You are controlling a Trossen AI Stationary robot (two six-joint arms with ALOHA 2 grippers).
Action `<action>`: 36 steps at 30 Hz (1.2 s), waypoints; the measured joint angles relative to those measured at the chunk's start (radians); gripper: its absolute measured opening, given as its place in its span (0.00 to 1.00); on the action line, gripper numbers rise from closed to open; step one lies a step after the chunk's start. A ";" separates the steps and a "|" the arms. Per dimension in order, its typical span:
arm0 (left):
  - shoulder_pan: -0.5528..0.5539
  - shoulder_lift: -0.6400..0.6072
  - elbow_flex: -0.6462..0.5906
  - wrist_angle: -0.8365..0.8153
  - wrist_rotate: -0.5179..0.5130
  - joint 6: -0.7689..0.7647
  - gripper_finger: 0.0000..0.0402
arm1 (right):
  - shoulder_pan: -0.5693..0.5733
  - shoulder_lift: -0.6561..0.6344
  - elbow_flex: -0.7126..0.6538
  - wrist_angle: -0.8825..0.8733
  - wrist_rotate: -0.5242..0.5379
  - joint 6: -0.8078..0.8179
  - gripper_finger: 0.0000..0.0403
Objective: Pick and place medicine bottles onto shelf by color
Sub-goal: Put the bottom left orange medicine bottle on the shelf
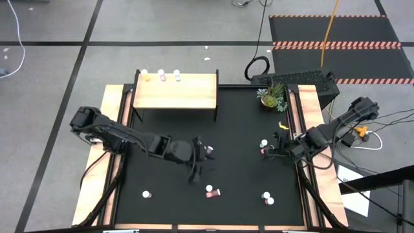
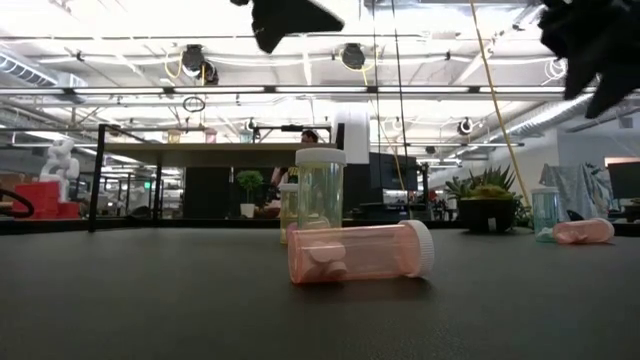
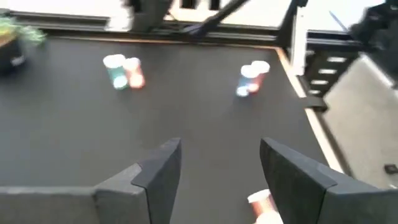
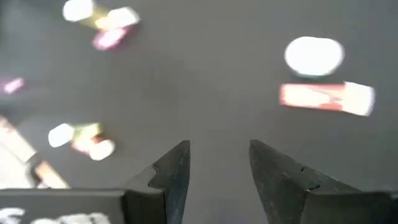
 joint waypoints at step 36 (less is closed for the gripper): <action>-0.233 -0.096 -0.004 -0.444 -0.007 -0.391 0.54 | -0.005 0.972 0.046 1.382 -0.138 -1.464 0.68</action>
